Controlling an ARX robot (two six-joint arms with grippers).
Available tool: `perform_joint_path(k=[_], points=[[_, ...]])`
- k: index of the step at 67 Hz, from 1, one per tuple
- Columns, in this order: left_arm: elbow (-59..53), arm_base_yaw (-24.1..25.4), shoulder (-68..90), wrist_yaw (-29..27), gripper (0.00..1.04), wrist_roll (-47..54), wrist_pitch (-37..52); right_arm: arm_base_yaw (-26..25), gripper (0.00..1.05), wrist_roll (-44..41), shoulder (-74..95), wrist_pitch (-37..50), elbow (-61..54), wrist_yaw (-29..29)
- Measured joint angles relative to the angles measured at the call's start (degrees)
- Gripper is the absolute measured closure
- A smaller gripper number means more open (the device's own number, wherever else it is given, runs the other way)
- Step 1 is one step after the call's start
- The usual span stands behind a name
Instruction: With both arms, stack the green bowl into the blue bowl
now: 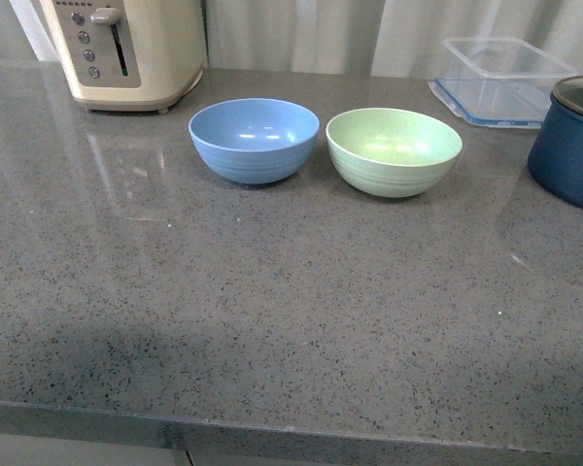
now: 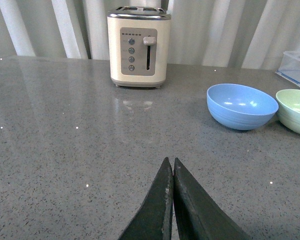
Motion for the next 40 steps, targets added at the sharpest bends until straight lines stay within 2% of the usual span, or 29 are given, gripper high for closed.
perform_joint_path(k=[12, 40], points=[[-0.02, 0.00, -6.36, 0.00, 1.01, 0.00, -6.16, 0.00, 0.10, 0.00, 0.00, 0.00, 0.00, 0.00], [-0.02, 0.00, -14.43, 0.00, 1.01, 0.00, -14.14, 0.00, 0.10, 0.00, 0.00, 0.00, 0.00, 0.00]])
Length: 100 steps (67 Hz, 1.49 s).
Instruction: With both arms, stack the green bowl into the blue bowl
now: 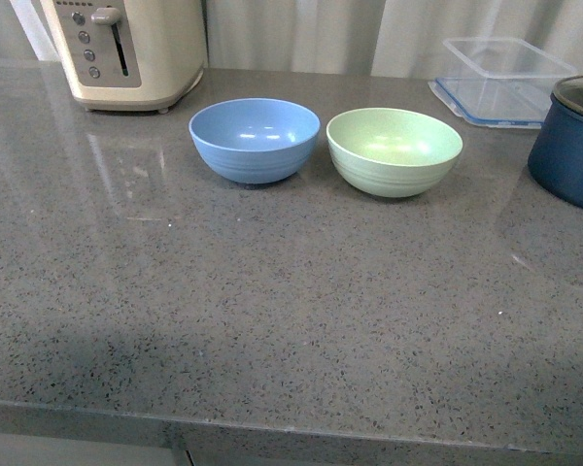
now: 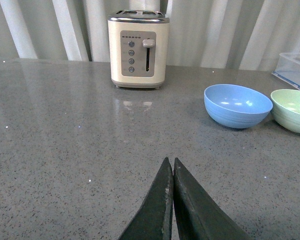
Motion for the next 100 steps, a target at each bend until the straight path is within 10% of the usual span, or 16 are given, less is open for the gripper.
perform_joint_path(k=[35, 50, 60, 71, 100], points=[[0.02, 0.00, -11.50, 0.00, 1.01, 0.00, -11.89, 0.00, 0.10, 0.00, 0.00, 0.00, 0.00, 0.00], [0.02, 0.00, -11.52, 0.02, 0.61, 0.00, -11.91, 0.26, 0.10, 0.31, 0.63, -0.96, 0.28, 0.81], [0.02, 0.00, -11.56, 0.04, 0.33, 0.00, -11.91, 2.34, 0.10, 8.81, 23.58, -26.93, 14.08, 9.62], [0.02, 0.00, -11.54, 0.00, 0.05, 0.02, -11.91, 3.91, 0.10, 9.25, 36.63, -22.95, 20.55, 9.14], [0.02, 0.00, -11.54, 0.00, 0.07, 0.11, -11.91, 11.87, 0.10, 7.61, 67.60, -16.85, 48.78, 7.93]])
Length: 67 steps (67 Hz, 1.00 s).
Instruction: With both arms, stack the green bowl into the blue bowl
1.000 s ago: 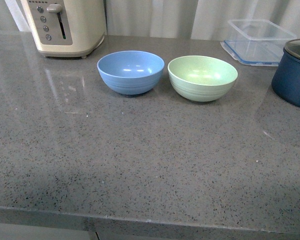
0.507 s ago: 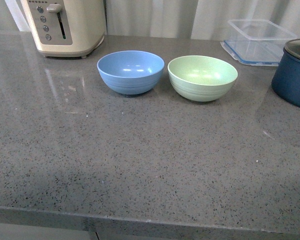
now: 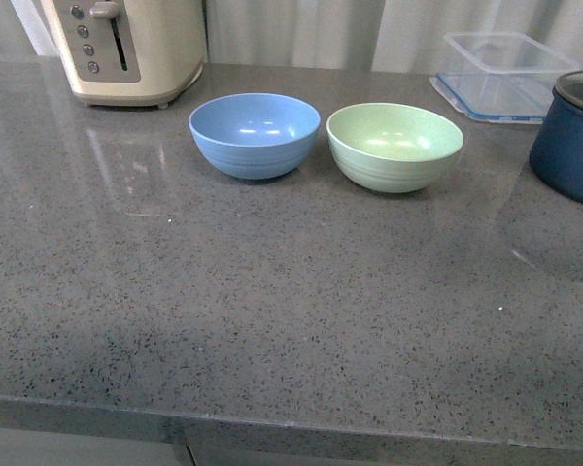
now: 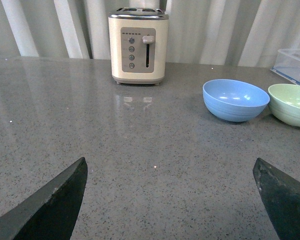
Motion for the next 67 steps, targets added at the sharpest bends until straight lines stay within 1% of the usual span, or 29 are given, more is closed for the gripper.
perform_joint_path(k=[9, 18, 27, 41, 67], points=[[0.00, 0.00, 0.00, 0.00, 0.07, 0.02, 0.00, 3.89, 0.10, -0.83, 5.46, 0.17, 5.05, 0.96], [0.00, 0.00, 0.00, 0.00, 0.07, 0.02, 0.00, 7.67, 0.10, -1.86, 9.86, 0.66, 7.50, 1.05], [0.00, 0.00, 0.00, 0.00, 0.07, 0.02, 0.00, 9.55, 0.10, -2.69, 14.69, 1.33, 9.97, -0.48], [0.00, 0.00, 0.00, 0.02, 0.07, 0.02, 0.00, 8.74, 0.10, -4.50, 22.38, 1.79, 16.79, -2.56], [0.00, 0.00, 0.00, 0.00, 0.07, 0.02, 0.00, 3.54, 0.10, -4.50, 38.05, -2.95, 35.23, -4.52]])
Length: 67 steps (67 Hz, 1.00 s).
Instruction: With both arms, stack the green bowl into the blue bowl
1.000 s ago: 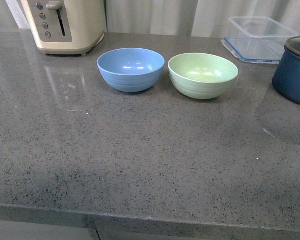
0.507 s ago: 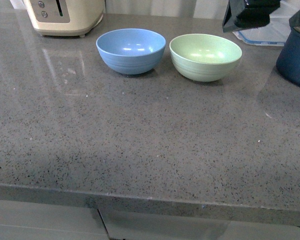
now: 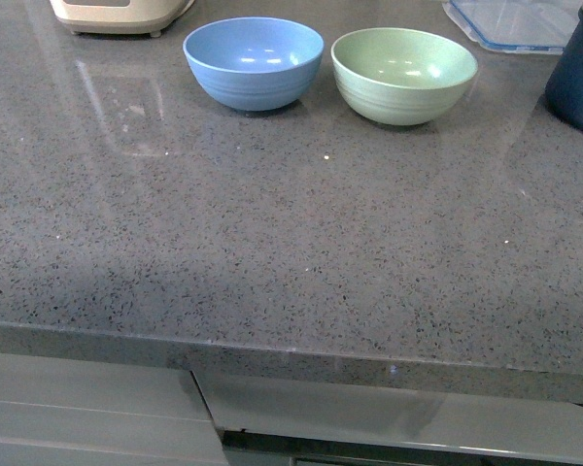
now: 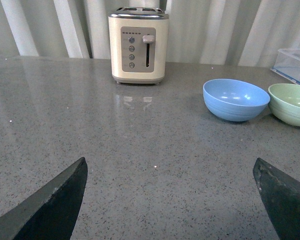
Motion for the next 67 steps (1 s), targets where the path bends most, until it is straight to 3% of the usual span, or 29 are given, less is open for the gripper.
perform_joint_path(k=[12, 67], points=[[0.00, 0.00, 0.00, 0.00, 0.07, 0.00, 0.00, -1.05, 0.10, -0.17, 3.43, -0.68, 3.56, 0.02], [0.00, 0.00, 0.00, 0.00, 0.07, 0.00, 0.00, -2.21, 0.10, -1.66, 9.51, 2.51, 0.52, -1.29]])
